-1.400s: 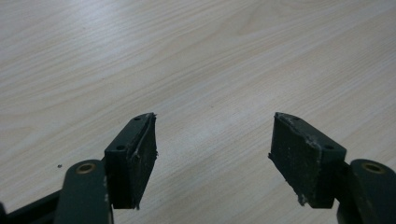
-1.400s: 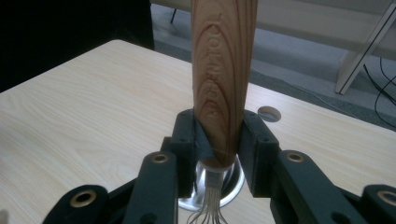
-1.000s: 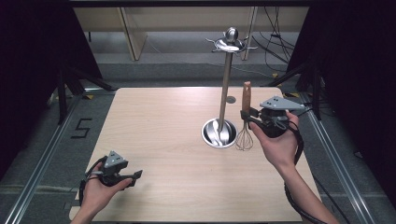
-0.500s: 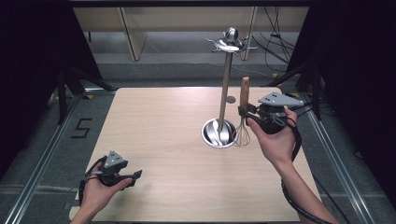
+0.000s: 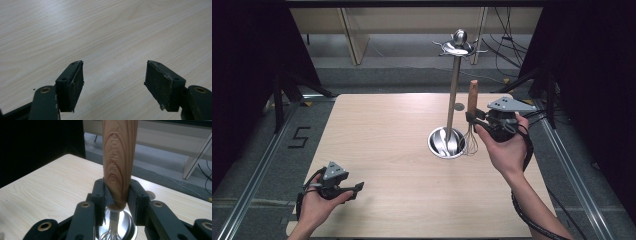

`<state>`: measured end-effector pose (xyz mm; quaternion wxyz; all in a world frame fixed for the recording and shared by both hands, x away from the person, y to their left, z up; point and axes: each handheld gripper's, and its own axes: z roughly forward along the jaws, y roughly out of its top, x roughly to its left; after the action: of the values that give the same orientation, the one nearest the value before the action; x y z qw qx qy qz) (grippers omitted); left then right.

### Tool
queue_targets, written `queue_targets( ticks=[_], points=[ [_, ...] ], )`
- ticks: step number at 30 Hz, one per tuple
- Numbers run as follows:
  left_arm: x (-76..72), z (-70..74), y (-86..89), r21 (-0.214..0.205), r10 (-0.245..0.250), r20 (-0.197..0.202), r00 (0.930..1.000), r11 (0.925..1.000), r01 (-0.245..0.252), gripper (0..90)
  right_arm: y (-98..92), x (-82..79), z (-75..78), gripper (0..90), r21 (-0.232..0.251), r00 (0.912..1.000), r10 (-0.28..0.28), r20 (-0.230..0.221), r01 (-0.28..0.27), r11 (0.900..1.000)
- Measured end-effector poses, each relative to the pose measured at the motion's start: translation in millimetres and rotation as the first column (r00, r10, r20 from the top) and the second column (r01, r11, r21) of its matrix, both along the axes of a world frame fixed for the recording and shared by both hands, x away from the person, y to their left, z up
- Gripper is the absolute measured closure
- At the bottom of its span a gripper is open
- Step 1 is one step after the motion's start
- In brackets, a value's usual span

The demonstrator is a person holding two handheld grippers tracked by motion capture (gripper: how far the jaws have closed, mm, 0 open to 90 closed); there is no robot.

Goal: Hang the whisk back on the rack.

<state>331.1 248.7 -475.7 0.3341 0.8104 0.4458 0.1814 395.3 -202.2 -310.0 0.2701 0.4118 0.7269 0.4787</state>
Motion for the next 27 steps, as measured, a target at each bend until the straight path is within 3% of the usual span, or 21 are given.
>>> queue_targets(
  ticks=[8,9,12,15,17,21,24,27],
  points=[
    [-0.2,0.0,-0.3,-0.001,0.003,0.004,1.0,1.0,-0.003,30.6,0.3,2.3,3.5,70.3,-0.004,0.9999,0.013,0.011,-0.013,0.9999],
    [-0.2,0.0,0.1,0.0,0.001,0.004,1.0,1.0,-0.002,30.6,2.0,1.9,4.0,70.3,0.021,1.0,0.008,0.0,-0.008,0.9998],
    [-0.1,0.1,0.3,-0.001,0.0,0.005,1.0,1.0,0.0,30.7,2.2,1.4,6.1,70.3,0.014,0.9999,0.007,-0.007,-0.007,0.9999],
    [-0.1,0.6,0.4,0.001,-0.005,-0.005,1.0,1.0,0.005,30.6,2.8,3.4,6.7,70.3,0.017,0.9997,0.008,0.023,-0.008,0.9998],
    [-0.2,0.1,0.2,0.0,-0.001,0.003,1.0,1.0,0.001,30.6,3.3,3.1,8.6,70.3,0.018,0.9999,0.009,0.011,-0.009,0.9998],
    [-0.2,-0.2,0.4,0.0,0.002,0.008,1.0,1.0,-0.002,30.6,3.4,4.9,10.4,70.3,0.011,0.9993,0.009,0.037,-0.01,0.9999],
    [-0.3,-0.1,0.3,-0.001,0.005,0.008,1.0,1.0,-0.005,30.6,4.9,3.1,11.5,70.3,0.033,1.0,0.009,0.004,-0.009,0.9994],
    [-0.6,0.6,0.6,0.001,0.006,0.002,1.0,1.0,-0.006,30.5,4.9,4.4,12.3,70.3,0.033,0.9997,0.013,0.022,-0.014,0.9994]
  ],
)
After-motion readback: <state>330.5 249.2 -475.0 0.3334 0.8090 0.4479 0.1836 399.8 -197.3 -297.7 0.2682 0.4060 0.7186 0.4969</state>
